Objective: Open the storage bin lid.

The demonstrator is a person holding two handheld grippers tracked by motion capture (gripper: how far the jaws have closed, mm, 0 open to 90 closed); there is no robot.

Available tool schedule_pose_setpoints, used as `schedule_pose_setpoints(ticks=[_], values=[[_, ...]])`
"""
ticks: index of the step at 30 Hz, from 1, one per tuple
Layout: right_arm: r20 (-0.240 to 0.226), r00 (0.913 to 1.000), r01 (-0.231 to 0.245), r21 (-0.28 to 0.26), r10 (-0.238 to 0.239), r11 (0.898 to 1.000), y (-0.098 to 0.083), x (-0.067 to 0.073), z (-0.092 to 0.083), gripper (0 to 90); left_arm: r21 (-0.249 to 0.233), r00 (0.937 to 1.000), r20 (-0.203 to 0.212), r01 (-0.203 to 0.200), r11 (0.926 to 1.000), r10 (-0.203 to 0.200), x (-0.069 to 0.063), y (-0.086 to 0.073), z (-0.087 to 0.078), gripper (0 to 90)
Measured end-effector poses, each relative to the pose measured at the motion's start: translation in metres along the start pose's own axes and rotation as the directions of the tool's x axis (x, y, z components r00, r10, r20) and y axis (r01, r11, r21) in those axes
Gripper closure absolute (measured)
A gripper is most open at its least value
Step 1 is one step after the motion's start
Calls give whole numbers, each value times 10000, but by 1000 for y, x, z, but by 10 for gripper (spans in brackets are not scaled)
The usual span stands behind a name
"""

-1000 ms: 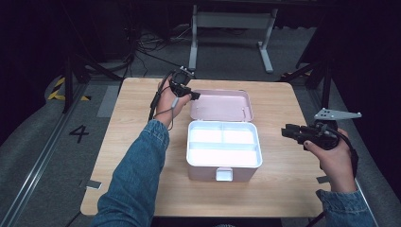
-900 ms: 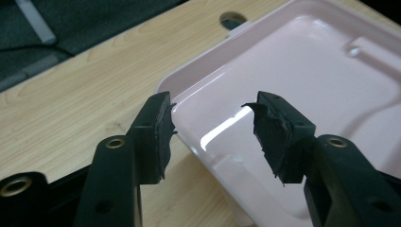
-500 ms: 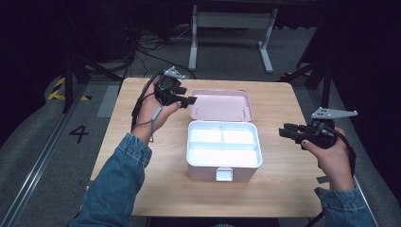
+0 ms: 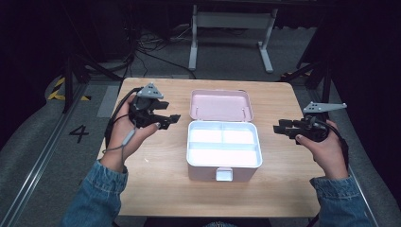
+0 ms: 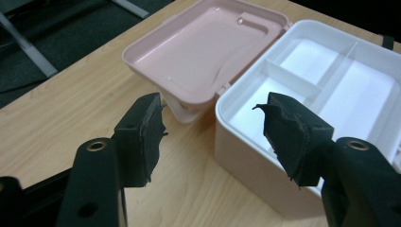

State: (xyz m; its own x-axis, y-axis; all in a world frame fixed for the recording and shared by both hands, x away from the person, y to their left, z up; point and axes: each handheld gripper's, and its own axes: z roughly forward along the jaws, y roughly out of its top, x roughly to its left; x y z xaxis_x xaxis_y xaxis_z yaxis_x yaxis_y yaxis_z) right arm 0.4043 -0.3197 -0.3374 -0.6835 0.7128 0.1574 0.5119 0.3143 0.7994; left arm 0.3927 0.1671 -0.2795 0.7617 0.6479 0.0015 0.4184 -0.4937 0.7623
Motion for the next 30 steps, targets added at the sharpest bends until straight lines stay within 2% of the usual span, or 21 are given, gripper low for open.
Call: schedule_pose_setpoints(ticks=[7, 13, 15, 19, 22, 23, 27, 28, 30], values=[[101, 9999, 90, 410, -94, 9991, 1, -6, 5, 556, 416, 9994, -316, 168, 9990, -155, -5, -28, -19, 338], [177, 9998, 21, 819, -36, 9966, -1, -10, 5, 548, 1205, 9959, -703, 659, 9905, -577, 5, -51, -21, 308], [256, 9996, 44, 923, -68, 9957, -2, -11, 4, 535, 1382, 9954, -688, 763, 9875, -672, 8, -58, -22, 305], [443, 9989, 88, 1278, -146, 9918, -6, -15, 4, 523, 1465, 9924, -794, 1053, 9836, -944, 13, -73, -20, 295], [546, 9985, -64, 1386, -12, 9903, -9, -18, 4, 511, 1510, 9914, -1046, 940, 9841, -786, 17, -84, -18, 279], [569, 9984, -114, 1352, 37, 9907, -10, -18, 4, 510, 1561, 9900, -1222, 899, 9836, -711, 21, -91, -16, 276], [752, 9969, -307, 1249, 214, 9917, -14, -22, 2, 501, 1816, 9811, -1531, 1453, 9726, -1180, 29, -104, -16, 266], [770, 9968, -305, 1290, 206, 9912, -15, -23, 2, 499, 1832, 9802, -1610, 1447, 9724, -1155, 30, -107, -15, 266], [909, 9958, -246, 1249, 133, 9919, -18, -25, 2, 499, 1891, 9793, -1552, 1584, 9691, -1298, 32, -112, -14, 260]])
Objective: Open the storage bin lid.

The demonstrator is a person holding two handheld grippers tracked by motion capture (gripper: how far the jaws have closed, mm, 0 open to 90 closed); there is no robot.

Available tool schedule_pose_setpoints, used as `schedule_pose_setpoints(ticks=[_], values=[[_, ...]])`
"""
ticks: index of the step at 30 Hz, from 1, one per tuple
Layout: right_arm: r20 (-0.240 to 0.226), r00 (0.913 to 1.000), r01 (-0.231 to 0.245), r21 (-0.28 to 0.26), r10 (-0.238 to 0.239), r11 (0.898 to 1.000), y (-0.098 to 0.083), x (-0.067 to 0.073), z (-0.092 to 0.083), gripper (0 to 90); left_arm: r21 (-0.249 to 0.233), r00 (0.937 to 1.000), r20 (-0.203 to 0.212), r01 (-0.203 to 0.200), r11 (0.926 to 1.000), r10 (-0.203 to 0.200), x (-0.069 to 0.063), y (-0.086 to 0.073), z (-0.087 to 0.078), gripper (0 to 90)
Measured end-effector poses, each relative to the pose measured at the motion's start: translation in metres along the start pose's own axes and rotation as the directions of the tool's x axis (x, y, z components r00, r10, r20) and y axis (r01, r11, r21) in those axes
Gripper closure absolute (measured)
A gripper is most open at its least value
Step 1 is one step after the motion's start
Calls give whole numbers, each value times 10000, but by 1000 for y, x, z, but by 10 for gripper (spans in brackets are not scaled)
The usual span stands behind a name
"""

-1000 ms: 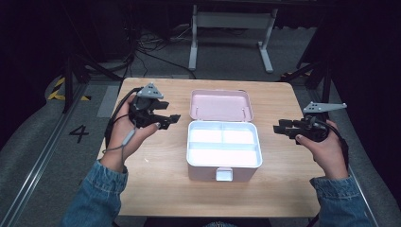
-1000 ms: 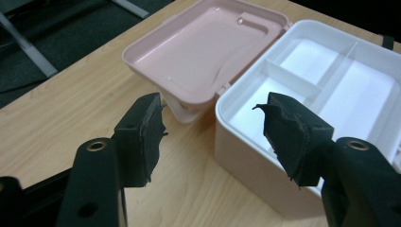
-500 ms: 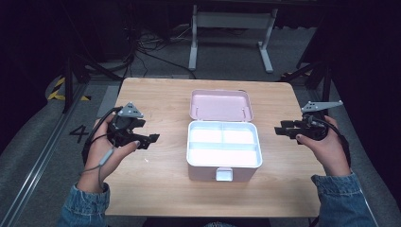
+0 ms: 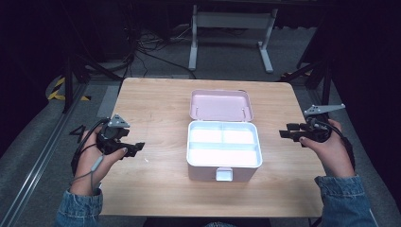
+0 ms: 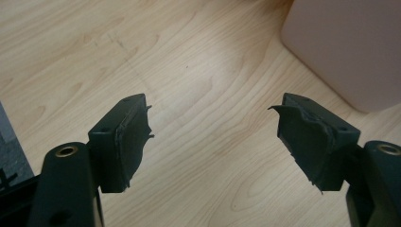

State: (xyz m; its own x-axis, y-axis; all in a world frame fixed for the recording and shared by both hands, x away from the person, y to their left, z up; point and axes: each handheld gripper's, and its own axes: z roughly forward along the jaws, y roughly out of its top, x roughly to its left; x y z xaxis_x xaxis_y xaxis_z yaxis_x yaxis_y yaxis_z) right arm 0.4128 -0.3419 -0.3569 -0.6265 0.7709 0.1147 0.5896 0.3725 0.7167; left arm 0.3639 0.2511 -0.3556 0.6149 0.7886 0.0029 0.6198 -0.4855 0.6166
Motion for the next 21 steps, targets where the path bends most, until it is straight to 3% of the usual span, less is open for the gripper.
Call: schedule_pose_setpoints(ticks=[3, 7, 13, 15, 19, 21], values=[[123, 9999, 48, 88, -49, 9999, -3, -3, 2, 499, 224, 9994, 123, 332, 9992, -335, 1, -5, 6, 254], [105, 9999, 100, 533, -105, 9985, -8, -6, 6, 494, 730, 9994, -213, 287, 9969, -272, 6, -11, 13, 245], [166, 9998, -68, 877, 54, 9961, -13, -11, 13, 476, 1079, 9984, -228, 531, 9927, -510, 10, -18, 21, 239], [160, 9998, -150, 1012, 134, 9948, -15, -12, 15, 471, 1351, 9964, -373, 804, 9876, -760, 9, -19, 24, 240], [149, 9997, -198, 1247, 181, 9920, -18, -13, 21, 462, 2092, 9946, -661, 918, 9736, -796, 8, -21, 29, 240], [279, 9995, -165, 1254, 131, 9920, -20, -12, 23, 455, 2160, 9945, -675, 925, 9720, -797, 7, -21, 30, 242]])
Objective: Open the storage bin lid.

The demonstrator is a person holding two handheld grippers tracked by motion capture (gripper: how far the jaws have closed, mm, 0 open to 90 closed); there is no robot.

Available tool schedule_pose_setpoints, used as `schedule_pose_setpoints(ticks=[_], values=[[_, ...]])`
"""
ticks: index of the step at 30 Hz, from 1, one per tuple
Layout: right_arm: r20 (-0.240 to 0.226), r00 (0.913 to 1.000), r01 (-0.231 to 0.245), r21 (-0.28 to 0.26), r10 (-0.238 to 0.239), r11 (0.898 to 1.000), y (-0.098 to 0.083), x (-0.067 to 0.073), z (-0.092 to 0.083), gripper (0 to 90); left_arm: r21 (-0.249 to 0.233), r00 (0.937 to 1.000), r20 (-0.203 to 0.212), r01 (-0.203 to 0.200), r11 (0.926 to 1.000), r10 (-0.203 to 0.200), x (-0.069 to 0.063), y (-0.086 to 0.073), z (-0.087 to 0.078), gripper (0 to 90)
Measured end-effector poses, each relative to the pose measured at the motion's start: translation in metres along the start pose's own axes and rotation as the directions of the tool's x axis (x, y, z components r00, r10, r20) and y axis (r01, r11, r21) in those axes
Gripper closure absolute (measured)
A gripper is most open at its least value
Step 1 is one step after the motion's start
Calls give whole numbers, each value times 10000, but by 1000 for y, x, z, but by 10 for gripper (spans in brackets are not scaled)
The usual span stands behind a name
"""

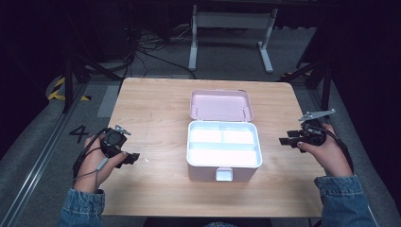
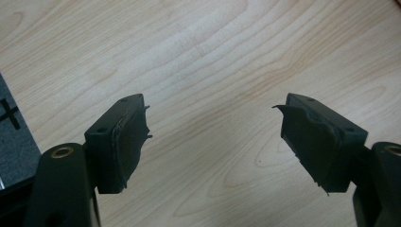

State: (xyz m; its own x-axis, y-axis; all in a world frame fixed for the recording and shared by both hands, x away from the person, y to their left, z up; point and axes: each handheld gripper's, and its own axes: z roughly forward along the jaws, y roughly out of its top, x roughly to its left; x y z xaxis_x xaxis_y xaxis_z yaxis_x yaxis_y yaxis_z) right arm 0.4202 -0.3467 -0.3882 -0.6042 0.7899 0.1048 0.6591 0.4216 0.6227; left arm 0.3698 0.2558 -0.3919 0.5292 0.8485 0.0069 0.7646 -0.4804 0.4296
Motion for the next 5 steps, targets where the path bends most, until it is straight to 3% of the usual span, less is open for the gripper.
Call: schedule_pose_setpoints(ticks=[5], values=[[-55, 10000, 36, 51, -36, 10000, 0, 1, 1, 451, -457, 9987, 472, -183, 9988, 205, -2, 3, -2, 234]])
